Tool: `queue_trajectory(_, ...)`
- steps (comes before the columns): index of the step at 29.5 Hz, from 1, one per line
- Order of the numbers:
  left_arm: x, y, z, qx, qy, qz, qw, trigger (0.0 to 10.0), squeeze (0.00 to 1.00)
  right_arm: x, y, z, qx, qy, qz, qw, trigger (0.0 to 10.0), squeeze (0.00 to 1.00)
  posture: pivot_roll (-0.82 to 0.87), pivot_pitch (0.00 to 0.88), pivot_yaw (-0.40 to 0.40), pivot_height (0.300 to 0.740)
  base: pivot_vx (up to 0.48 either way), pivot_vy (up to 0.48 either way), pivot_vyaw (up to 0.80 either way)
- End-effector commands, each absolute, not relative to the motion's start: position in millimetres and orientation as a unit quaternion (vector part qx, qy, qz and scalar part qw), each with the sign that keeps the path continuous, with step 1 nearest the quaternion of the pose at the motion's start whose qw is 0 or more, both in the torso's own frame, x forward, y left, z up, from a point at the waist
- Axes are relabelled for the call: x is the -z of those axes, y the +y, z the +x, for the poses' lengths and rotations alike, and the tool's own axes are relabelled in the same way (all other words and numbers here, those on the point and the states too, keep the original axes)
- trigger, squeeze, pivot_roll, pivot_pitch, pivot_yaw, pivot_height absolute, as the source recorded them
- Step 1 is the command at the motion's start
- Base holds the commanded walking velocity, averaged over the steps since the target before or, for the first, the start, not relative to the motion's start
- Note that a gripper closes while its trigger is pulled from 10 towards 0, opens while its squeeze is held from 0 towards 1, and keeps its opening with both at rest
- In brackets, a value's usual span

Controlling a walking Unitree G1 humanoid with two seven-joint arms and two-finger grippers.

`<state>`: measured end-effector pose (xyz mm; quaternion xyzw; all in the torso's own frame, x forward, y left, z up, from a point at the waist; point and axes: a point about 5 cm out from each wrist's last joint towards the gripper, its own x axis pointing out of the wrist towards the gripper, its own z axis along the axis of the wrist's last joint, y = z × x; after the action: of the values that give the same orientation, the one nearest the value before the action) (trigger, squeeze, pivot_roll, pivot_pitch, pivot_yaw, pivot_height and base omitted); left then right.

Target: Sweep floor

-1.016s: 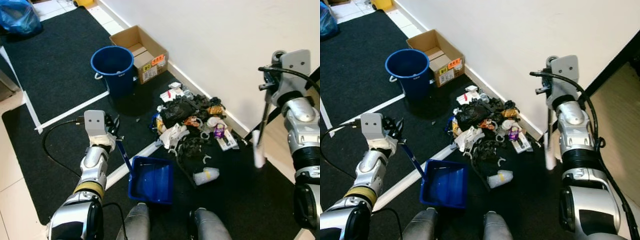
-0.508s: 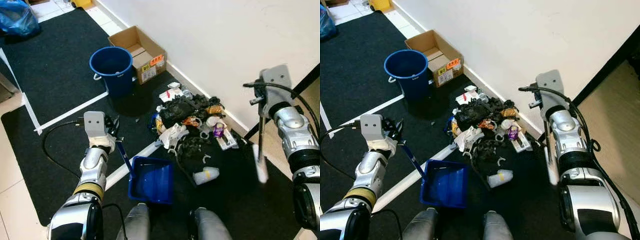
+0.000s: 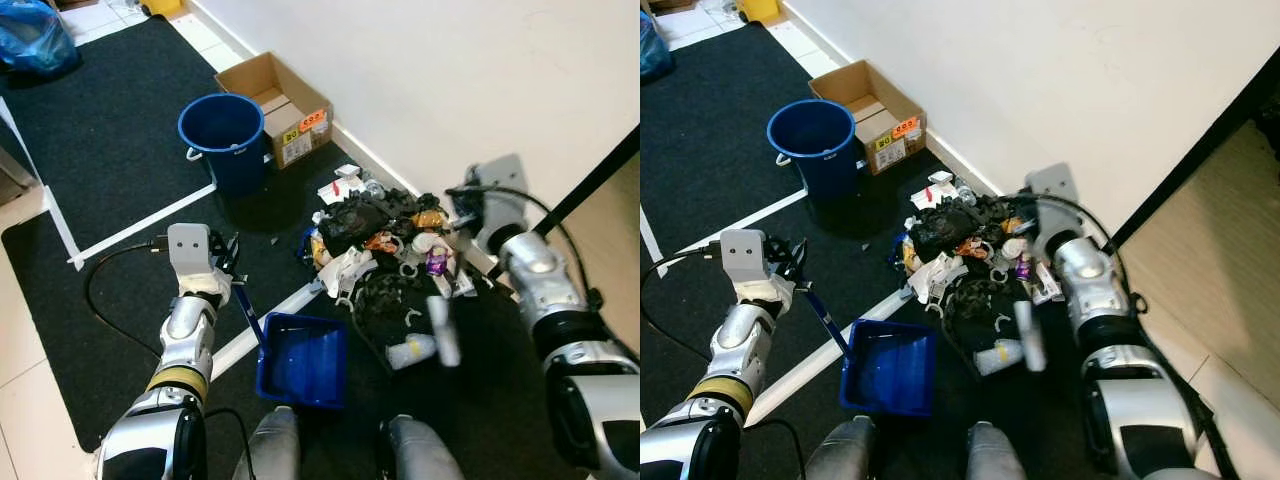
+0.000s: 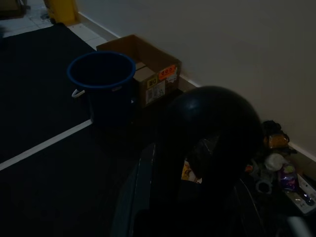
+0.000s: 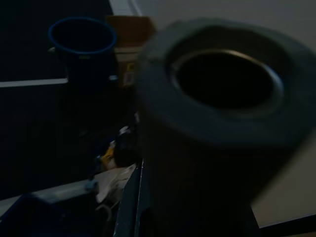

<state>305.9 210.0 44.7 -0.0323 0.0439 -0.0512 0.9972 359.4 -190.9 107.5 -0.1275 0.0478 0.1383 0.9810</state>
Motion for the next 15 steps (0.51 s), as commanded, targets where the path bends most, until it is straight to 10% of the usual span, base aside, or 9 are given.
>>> queue_trajectory(1, -28.1, 193.6, 298.0, 0.072, 0.079, -0.068, 0.992, 10.0, 0.00, -105.9, -197.1, 357.8, -0.131, 0.051, -0.150, 0.979, 10.0, 0.00, 0.11, 0.148, -0.067, 0.740, 0.000, 0.000, 0.00)
queue_trajectory(15, -29.3, 191.6, 300.1, 0.073, 0.078, -0.070, 0.992, 10.0, 0.00, -111.3, -133.9, 352.3, -0.250, 0.008, 0.072, 0.965, 10.0, 0.00, 0.10, 0.135, -0.071, 0.740, 0.000, 0.000, 0.00)
